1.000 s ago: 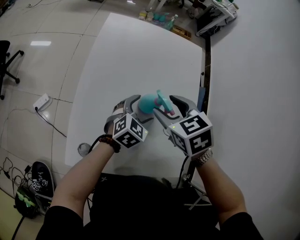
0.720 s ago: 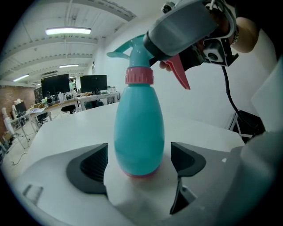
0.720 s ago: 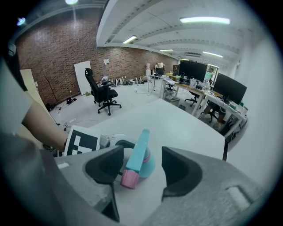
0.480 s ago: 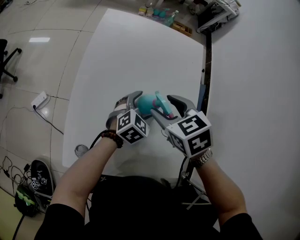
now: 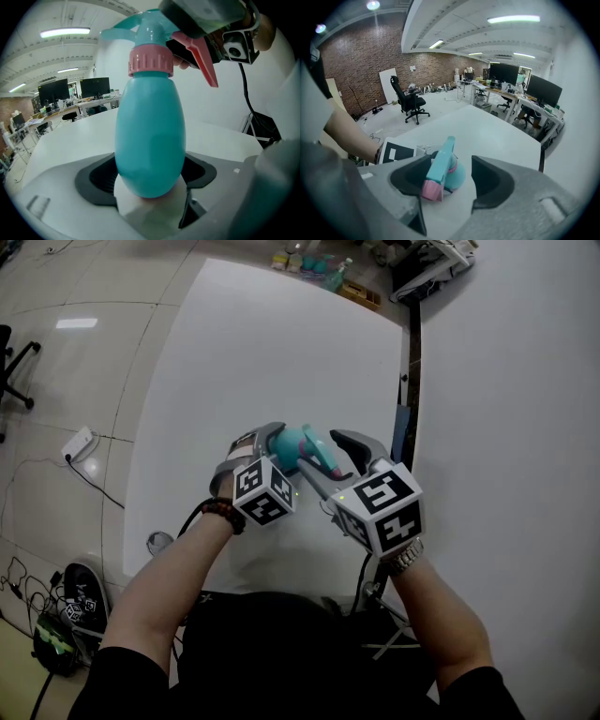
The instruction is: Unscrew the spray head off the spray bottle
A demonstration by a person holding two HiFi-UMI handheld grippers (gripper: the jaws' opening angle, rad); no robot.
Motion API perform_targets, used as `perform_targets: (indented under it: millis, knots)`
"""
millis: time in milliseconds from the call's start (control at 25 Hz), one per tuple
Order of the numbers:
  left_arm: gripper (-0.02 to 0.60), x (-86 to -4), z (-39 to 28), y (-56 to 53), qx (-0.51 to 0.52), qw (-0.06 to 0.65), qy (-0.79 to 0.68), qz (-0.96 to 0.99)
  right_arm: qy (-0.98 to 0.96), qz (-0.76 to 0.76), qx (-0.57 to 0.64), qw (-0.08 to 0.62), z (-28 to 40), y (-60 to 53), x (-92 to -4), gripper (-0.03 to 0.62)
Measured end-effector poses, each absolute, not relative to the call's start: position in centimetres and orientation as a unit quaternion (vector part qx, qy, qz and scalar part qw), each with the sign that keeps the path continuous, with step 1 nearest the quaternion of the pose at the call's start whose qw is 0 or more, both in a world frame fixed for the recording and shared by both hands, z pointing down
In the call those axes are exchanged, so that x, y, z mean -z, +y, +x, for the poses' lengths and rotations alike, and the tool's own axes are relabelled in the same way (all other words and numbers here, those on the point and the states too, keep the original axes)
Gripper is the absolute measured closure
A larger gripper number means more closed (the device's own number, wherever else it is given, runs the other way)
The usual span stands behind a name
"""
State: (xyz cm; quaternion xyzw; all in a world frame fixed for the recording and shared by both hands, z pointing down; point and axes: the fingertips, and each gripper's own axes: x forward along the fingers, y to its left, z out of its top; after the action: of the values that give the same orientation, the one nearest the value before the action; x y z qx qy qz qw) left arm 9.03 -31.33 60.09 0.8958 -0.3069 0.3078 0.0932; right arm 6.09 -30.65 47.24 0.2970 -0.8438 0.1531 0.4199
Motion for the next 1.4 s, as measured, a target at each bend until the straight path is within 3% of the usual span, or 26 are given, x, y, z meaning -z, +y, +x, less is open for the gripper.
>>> perform_targets:
  millis: [400,840,1400]
  knots:
    - [0.156,-59.8,8.3,-30.2,-0.359,0.083,-0.302,0.879,-0.850,0.295,-0.149,0.410,6.5,-30.0,-46.4,0.342]
    - [0.158,-57.3,6.9,-29.1,-0.446,-0.027,-0.297,0.844,-0.858,0.278,-0.167,0.399,7.6,-27.9,-45.3,0.342]
    - [0.158,-54.2,5.5,-27.1,-0.522,-0.133,-0.303,0.786,-0.863,0.279,-0.256,0.335,8.6,-24.5,-44.0,0.353]
